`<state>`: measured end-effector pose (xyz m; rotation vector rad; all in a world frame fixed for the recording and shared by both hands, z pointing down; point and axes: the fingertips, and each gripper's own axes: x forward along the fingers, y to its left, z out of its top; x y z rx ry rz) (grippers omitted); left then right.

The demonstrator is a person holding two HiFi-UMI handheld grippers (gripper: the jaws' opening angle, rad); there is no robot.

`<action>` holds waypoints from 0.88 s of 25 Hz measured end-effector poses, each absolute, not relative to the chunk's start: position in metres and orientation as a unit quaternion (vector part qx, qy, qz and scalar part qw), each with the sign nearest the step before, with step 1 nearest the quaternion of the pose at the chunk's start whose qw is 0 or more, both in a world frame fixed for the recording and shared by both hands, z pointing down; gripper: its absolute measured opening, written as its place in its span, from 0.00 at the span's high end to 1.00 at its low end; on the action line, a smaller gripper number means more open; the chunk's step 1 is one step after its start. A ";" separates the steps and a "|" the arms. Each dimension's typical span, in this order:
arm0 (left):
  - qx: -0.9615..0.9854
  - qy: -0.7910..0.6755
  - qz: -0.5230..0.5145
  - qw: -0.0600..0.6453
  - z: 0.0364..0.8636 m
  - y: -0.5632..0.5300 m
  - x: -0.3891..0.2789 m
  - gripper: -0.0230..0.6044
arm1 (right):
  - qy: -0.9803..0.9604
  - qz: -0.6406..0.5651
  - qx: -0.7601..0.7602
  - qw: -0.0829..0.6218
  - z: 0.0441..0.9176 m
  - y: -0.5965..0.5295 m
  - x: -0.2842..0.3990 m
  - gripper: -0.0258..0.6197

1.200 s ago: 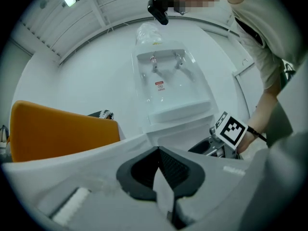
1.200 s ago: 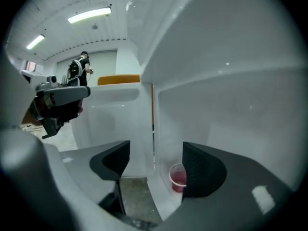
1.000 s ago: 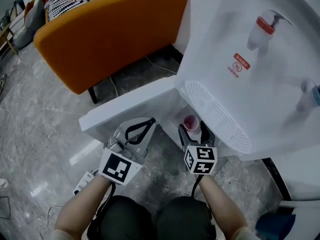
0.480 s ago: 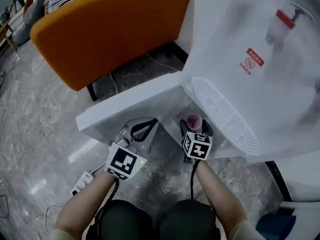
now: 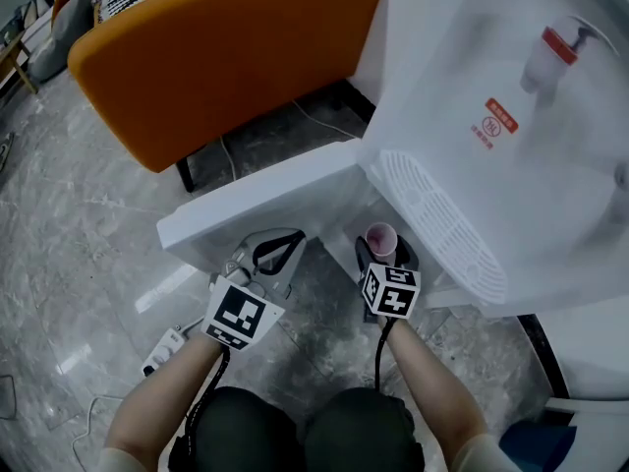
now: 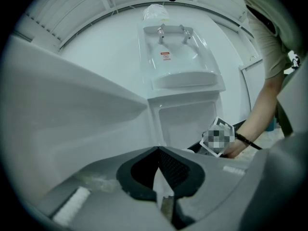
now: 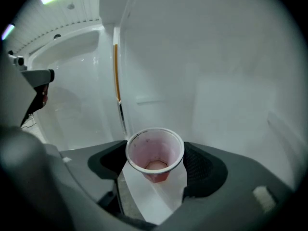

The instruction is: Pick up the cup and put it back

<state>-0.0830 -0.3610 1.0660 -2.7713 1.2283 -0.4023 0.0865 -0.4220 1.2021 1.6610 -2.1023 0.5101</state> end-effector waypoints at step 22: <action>-0.877 0.428 -0.212 -0.045 0.794 -0.265 -0.148 0.96 | -0.831 0.210 0.432 0.281 0.882 -0.264 -0.009 0.39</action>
